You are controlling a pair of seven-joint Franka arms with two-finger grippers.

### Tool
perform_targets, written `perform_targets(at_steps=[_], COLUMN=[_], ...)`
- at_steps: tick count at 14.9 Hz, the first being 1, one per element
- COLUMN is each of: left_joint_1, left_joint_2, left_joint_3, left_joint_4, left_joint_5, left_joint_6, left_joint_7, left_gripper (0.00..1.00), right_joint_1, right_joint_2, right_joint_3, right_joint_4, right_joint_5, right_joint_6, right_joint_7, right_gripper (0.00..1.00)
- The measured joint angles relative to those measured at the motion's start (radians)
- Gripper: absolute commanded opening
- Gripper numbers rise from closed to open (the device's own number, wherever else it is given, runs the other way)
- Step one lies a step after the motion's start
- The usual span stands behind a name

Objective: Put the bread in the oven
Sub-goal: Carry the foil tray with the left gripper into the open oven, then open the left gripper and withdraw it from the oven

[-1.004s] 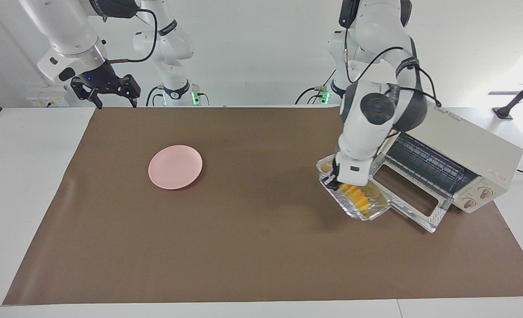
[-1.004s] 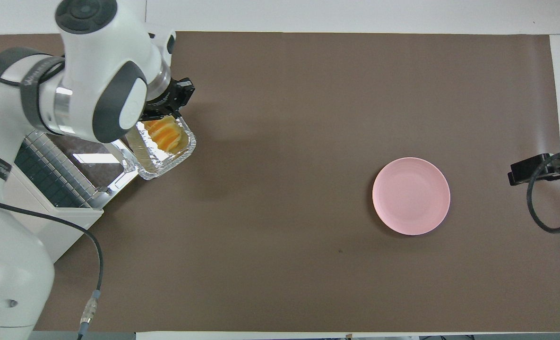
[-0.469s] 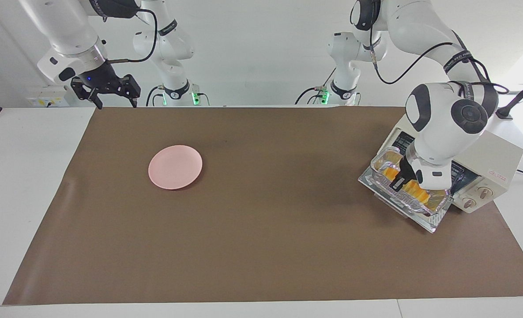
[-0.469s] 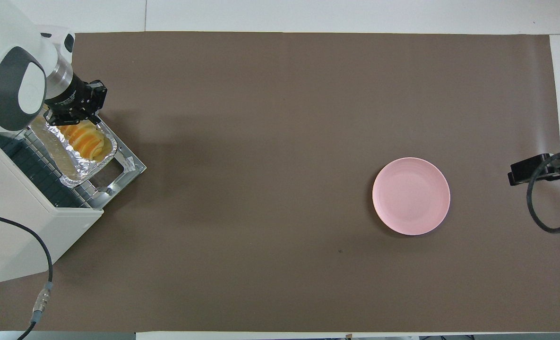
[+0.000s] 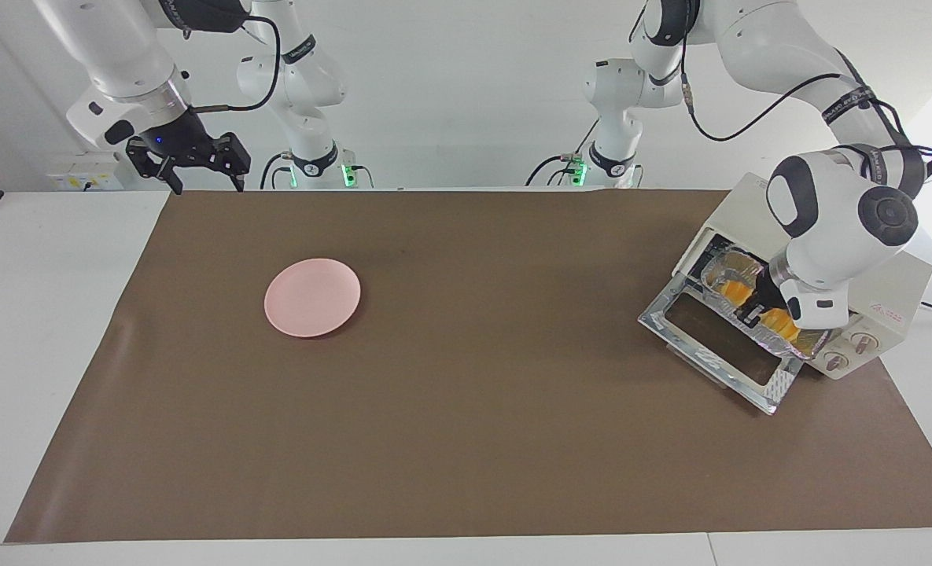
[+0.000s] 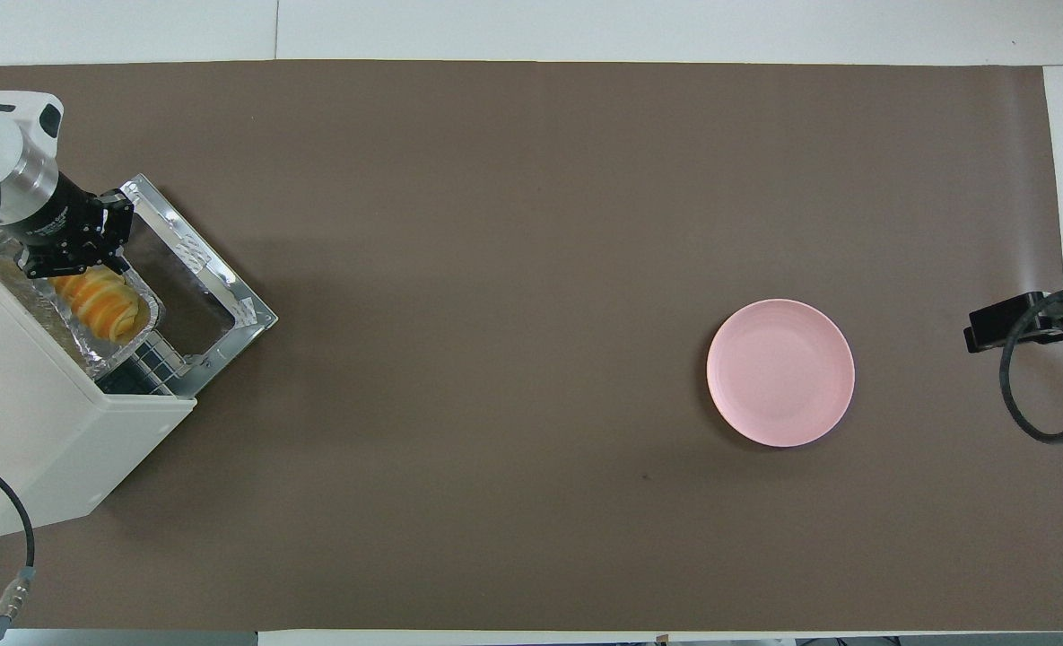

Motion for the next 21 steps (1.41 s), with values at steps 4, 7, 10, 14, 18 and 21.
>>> perform_targets(at_steps=[4, 7, 10, 14, 18, 21], left_joint_1=[0.009, 0.011, 0.015, 0.024, 0.029, 0.024], left_joint_2=[-0.026, -0.034, -0.04, -0.042, -0.042, -0.044], left_joint_3=[0.0, 0.001, 0.001, 0.001, 0.0, -0.009], left_joint_4=[-0.053, -0.072, -0.08, -0.081, -0.08, -0.072], left_joint_5=[0.026, 0.033, 0.034, 0.034, 0.035, 0.045], left_joint_6=[0.0, 0.0, 0.003, 0.022, 0.045, 0.082], left_joint_7=[0.0, 0.0, 0.0, 0.0, 0.003, 0.015], left_gripper=[0.0, 0.0, 0.0, 1.0, 1.0, 1.0], right_joint_1=[0.0, 0.0, 0.0, 0.0, 0.0, 0.0], right_joint_2=[0.0, 0.0, 0.0, 0.0, 0.0, 0.0], right_joint_3=[0.0, 0.0, 0.0, 0.0, 0.0, 0.0], right_joint_4=[0.0, 0.0, 0.0, 0.0, 0.0, 0.0], right_joint_5=[0.0, 0.0, 0.0, 0.0, 0.0, 0.0], right_joint_6=[0.0, 0.0, 0.0, 0.0, 0.0, 0.0], right_joint_7=[0.0, 0.0, 0.0, 0.0, 0.0, 0.0], right_gripper=[1.0, 1.0, 1.0, 1.0, 1.0, 1.0])
